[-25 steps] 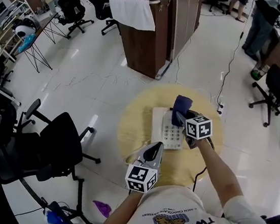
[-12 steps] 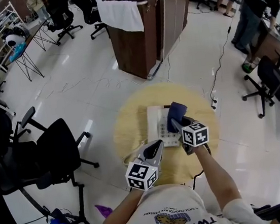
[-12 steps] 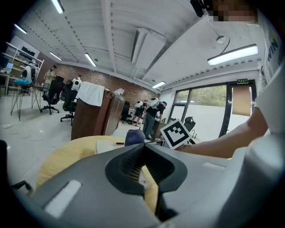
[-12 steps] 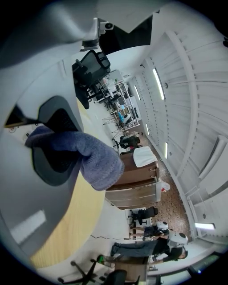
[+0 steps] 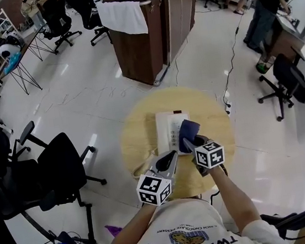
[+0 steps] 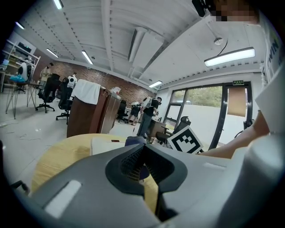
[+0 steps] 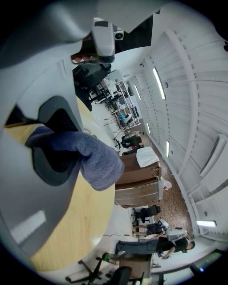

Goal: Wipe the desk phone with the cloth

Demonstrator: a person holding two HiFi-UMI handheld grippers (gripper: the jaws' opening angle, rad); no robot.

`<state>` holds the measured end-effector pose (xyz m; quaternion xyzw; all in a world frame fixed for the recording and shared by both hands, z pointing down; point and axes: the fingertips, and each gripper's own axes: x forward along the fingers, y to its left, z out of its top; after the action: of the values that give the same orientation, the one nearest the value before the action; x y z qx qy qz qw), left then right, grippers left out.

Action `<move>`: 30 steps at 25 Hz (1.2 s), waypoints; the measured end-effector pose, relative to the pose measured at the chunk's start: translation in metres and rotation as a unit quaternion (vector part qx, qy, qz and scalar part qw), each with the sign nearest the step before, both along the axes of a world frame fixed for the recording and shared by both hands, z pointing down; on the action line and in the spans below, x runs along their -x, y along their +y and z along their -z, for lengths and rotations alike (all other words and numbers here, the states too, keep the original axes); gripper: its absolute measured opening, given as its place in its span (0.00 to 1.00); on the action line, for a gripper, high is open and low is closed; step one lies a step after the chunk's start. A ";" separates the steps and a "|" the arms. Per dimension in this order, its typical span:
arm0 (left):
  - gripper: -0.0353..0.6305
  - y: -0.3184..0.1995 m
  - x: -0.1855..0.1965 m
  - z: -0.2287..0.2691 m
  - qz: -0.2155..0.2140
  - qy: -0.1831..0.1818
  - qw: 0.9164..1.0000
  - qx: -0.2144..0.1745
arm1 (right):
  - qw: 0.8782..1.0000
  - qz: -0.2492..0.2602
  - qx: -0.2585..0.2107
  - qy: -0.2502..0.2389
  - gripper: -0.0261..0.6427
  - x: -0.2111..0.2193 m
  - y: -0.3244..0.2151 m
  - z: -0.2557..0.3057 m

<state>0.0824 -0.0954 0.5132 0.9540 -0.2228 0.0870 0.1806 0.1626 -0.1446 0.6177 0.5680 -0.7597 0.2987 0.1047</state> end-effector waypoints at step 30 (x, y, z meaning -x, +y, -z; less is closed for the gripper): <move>0.04 -0.002 -0.011 -0.004 0.017 -0.011 1.000 0.005 | 0.994 -0.089 0.042 0.047 0.15 -0.061 0.048 -0.020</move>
<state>0.0938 -0.0975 0.5168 0.9481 -0.2408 0.0956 0.1843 0.2234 -0.0971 0.6373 0.6417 -0.6874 0.3113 0.1373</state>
